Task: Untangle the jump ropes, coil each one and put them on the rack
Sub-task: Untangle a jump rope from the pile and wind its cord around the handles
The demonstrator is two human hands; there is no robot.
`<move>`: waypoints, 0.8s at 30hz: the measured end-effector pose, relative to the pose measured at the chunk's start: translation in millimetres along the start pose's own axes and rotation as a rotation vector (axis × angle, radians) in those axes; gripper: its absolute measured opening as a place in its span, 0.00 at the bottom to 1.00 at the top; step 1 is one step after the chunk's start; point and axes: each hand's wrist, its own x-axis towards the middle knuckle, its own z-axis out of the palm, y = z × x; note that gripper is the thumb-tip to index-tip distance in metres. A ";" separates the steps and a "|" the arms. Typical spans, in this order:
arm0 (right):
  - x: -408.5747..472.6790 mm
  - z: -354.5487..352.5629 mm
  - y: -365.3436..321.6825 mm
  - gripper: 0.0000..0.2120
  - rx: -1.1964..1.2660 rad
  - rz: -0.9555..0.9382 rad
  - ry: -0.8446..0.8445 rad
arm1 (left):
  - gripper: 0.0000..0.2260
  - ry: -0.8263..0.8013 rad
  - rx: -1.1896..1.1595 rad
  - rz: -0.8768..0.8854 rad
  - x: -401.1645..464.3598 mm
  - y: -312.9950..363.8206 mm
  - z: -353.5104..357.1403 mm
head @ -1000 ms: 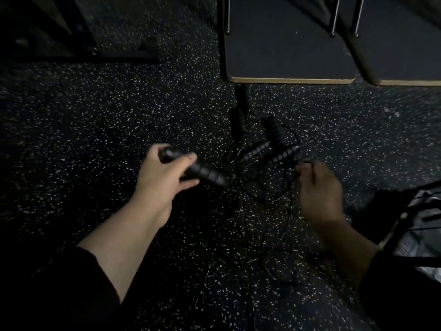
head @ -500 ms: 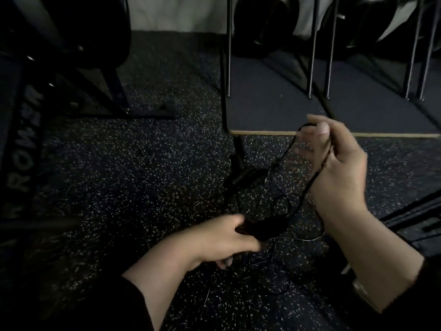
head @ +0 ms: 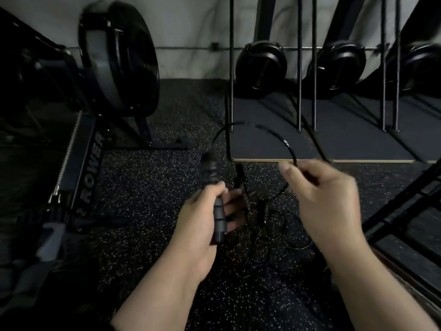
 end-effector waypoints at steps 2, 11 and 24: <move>-21.1 -6.8 3.6 0.17 -0.041 0.100 -0.050 | 0.08 -0.036 0.125 -0.003 -21.9 -9.3 -5.7; -52.7 -1.8 12.2 0.17 0.324 0.314 -0.057 | 0.13 -0.116 0.595 -0.038 -14.7 -36.4 -7.1; -34.9 53.5 86.8 0.06 -0.284 0.241 -0.735 | 0.08 -0.181 -0.039 0.009 32.7 4.5 -0.7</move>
